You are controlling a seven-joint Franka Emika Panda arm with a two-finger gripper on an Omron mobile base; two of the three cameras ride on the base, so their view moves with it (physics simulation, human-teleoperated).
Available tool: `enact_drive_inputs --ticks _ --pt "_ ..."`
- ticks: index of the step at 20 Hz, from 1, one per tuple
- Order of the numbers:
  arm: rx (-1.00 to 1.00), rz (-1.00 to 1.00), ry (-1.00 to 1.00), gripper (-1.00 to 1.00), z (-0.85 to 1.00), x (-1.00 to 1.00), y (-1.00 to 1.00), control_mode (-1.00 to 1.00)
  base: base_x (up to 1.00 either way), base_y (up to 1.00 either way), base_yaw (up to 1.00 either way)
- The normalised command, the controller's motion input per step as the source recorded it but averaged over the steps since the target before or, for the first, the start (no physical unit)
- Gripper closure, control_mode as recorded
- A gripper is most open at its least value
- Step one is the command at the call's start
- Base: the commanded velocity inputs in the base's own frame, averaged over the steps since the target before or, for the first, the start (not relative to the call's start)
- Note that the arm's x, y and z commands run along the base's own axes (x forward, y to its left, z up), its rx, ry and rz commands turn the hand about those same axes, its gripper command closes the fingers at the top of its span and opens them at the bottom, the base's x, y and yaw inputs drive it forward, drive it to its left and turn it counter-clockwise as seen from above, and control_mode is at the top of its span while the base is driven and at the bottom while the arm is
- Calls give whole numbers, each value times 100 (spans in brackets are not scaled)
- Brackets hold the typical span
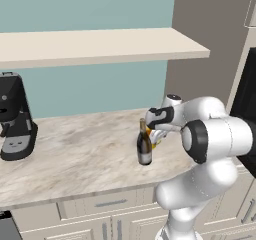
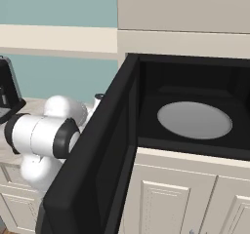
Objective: Place the microwavable item in the microwave. Then, close the microwave door and press the start button.
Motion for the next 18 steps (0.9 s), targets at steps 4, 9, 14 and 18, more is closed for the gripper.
enact_drive_inputs --ticks 4,9,14,18 --pt "0 3 -1 -100 -23 0 1 -100 0 0 0" --pt "0 2 -3 100 -13 -3 4 -100 0 0 0" --pt "0 3 -6 100 0 0 1 -100 0 0 0" --pt "0 4 -6 100 0 0 0 -100 0 0 0"
